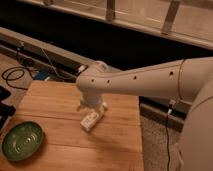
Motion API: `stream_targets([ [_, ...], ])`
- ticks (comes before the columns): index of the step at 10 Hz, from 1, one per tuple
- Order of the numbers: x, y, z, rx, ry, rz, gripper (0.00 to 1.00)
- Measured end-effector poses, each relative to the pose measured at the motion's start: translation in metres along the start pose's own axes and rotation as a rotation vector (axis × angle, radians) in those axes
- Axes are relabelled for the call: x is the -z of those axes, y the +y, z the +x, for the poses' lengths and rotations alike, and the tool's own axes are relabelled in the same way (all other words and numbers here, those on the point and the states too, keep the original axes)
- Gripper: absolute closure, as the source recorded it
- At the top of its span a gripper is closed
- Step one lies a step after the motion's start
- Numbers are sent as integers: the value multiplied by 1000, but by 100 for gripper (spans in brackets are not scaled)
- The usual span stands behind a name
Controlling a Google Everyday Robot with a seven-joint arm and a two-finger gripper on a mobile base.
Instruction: Place the bottle in the ceramic bowl
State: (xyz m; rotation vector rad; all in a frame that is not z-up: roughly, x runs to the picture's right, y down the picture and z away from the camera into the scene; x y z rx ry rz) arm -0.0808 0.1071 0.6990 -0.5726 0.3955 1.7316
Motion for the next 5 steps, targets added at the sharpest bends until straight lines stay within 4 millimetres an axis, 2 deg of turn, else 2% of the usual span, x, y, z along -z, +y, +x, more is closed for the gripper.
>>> stream_targets([
  [3,-3,-10,-10,-120,-26,-8,35],
  [5,-14,-11,-15,-154,-21,-6,35],
])
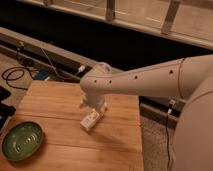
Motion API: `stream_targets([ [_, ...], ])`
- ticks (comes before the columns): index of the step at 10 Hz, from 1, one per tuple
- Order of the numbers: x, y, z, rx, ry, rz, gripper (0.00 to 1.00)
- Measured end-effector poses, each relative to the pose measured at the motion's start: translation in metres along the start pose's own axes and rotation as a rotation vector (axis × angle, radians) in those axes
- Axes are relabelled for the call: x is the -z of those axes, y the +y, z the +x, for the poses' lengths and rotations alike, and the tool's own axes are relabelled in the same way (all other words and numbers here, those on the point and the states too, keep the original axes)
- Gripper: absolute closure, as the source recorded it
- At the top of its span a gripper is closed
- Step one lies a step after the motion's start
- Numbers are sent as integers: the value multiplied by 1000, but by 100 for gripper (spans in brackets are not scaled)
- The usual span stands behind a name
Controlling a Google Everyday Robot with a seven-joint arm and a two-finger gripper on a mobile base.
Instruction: Place the bottle in the ceramic bowl
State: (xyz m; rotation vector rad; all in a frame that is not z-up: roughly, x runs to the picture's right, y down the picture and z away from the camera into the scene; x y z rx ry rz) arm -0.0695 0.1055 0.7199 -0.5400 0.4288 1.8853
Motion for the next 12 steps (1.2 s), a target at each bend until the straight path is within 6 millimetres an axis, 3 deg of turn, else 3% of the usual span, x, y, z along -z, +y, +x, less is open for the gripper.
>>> stream_targets([
  [6,-55,9,-51,-126,42,17,35],
  [8,-68,1,-58,-234,53,43,35],
  [12,-72,-2,-60,-286,54,56,35],
])
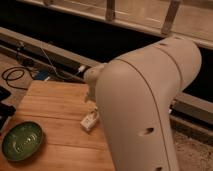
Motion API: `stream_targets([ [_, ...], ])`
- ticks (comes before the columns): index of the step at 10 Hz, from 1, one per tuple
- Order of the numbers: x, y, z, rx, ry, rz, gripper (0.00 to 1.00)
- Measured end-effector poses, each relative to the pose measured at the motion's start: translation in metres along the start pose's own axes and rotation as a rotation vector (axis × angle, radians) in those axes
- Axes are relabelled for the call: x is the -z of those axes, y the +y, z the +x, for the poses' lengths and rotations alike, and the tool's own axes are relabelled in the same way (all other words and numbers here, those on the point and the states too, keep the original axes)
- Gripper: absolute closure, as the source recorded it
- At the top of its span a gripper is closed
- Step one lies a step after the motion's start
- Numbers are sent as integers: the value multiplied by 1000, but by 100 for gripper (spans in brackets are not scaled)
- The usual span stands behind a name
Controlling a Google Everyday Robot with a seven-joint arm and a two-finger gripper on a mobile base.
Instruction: Place the bottle in the ceramic bowl
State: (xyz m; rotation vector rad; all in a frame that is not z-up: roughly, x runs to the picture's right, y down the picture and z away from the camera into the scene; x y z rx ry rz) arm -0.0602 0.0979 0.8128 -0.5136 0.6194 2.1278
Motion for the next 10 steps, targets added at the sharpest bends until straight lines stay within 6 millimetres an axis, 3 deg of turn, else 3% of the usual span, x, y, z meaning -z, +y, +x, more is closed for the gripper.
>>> stream_targets([
  [6,-34,-27,-6,-94,38,84,35],
  [10,-50,-29,-1,-106,89,100,35],
])
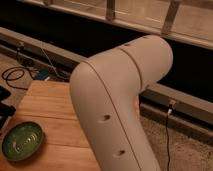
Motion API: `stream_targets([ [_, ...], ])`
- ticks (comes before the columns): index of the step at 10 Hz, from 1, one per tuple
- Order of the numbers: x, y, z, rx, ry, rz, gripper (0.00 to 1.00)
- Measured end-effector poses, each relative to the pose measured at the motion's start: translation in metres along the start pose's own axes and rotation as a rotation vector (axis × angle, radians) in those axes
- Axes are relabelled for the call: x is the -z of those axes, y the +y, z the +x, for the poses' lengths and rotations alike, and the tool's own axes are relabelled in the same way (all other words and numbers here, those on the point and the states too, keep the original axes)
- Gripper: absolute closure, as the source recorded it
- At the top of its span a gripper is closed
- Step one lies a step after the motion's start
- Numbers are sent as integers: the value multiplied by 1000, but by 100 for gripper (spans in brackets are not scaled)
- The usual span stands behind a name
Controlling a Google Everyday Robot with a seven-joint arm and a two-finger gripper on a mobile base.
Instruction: Place the bottle in the ceramic bowl
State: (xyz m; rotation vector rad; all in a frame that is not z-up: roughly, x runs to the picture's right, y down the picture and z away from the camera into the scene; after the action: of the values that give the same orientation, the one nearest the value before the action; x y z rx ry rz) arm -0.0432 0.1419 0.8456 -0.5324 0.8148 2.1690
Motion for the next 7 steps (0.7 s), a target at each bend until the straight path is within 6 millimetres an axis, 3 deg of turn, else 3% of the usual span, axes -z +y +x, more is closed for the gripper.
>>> stream_targets([
  [3,-30,0,2,9,82,37,35],
  [5,-39,-2,1,12,112,44,37],
  [7,-34,-1,2,26,104,35,56],
])
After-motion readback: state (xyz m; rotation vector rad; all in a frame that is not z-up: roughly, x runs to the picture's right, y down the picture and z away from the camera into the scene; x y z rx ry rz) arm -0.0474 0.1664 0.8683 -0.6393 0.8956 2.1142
